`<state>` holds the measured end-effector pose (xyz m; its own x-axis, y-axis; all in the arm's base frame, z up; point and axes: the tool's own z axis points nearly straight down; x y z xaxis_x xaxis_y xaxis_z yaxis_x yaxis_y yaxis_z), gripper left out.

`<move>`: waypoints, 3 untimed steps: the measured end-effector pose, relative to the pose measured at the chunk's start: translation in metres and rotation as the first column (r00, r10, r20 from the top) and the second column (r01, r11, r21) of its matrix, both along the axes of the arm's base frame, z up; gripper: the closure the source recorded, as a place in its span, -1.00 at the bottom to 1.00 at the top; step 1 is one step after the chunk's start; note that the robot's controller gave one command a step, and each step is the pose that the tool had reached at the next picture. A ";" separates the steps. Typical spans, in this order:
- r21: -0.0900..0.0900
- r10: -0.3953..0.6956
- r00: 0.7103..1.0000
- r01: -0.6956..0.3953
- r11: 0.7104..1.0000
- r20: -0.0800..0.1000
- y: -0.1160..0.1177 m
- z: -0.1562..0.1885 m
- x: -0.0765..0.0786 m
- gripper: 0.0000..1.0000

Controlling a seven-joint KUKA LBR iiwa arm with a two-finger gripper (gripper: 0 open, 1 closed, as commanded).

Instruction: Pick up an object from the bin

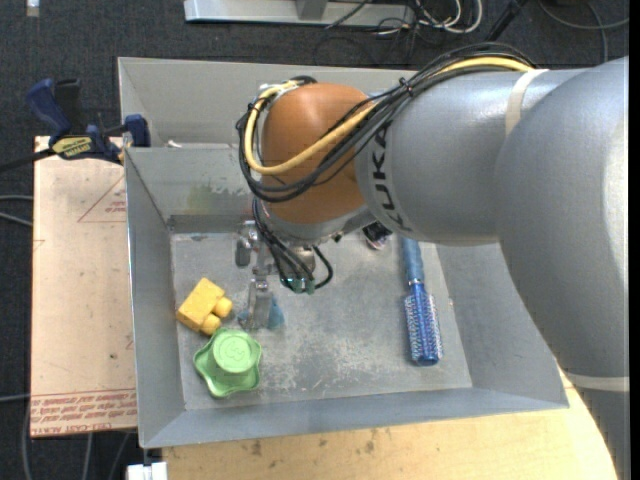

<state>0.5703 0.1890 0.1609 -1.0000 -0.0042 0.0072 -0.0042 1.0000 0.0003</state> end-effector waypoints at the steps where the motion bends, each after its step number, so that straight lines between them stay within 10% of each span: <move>1: -0.002 -0.210 0.978 0.210 0.978 0.001 0.029 -0.090 -0.011 -1.00; 2: 0.000 -0.213 0.977 0.213 0.977 0.005 0.028 -0.087 -0.009 1.00; 3: 0.000 -0.191 0.982 0.191 0.982 0.008 0.026 -0.063 -0.018 1.00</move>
Offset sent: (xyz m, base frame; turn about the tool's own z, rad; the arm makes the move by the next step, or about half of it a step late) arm -0.0089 0.0274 -0.0865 0.2150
